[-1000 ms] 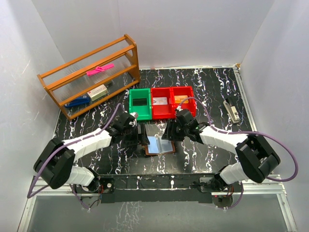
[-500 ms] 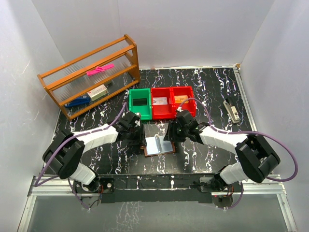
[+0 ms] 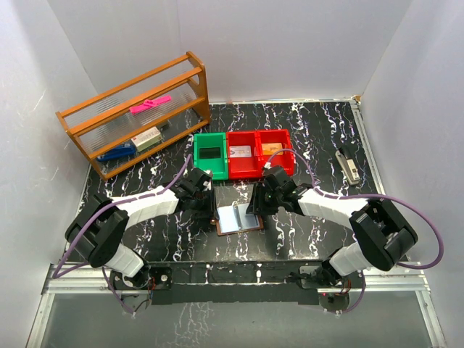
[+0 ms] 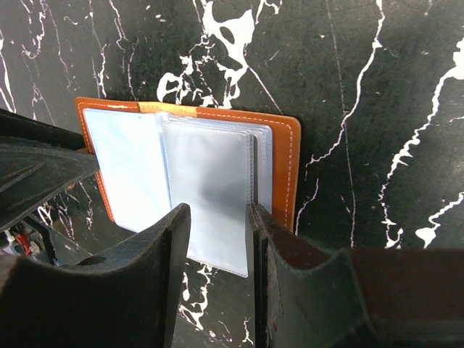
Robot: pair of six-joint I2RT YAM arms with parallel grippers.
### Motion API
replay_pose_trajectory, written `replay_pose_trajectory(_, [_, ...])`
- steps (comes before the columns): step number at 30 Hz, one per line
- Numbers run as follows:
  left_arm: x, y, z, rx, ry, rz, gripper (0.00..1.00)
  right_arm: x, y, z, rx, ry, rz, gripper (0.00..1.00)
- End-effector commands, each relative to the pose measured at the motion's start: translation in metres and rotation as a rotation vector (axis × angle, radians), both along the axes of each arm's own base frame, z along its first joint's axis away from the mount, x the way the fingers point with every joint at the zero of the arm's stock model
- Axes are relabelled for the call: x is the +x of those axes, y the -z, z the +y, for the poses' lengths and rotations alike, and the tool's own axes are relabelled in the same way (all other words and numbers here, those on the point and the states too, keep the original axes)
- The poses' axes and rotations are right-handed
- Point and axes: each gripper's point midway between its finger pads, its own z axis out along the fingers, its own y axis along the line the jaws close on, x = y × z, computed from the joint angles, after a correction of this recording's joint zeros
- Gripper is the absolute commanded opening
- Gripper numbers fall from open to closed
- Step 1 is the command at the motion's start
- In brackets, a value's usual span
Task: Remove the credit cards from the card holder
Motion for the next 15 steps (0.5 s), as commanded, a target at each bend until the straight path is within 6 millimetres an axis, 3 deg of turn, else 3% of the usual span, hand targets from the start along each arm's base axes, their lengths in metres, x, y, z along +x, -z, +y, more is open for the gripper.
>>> replay_pose_trajectory(1, [-0.004,-0.004,-0.005,-0.032,0.026,0.003,0.25,0.008,-0.024,0.023,0.113,-0.050,-0.060,0.34])
replay_pose_trajectory(11, [-0.005,-0.004,-0.006,-0.036,0.030,0.001,0.23,0.009,-0.041,0.046,0.254,-0.054,-0.044,0.34])
replay_pose_trajectory(15, [-0.005,-0.005,-0.004,-0.028,0.027,0.000,0.23,0.018,-0.031,0.026,0.116,0.001,-0.069,0.36])
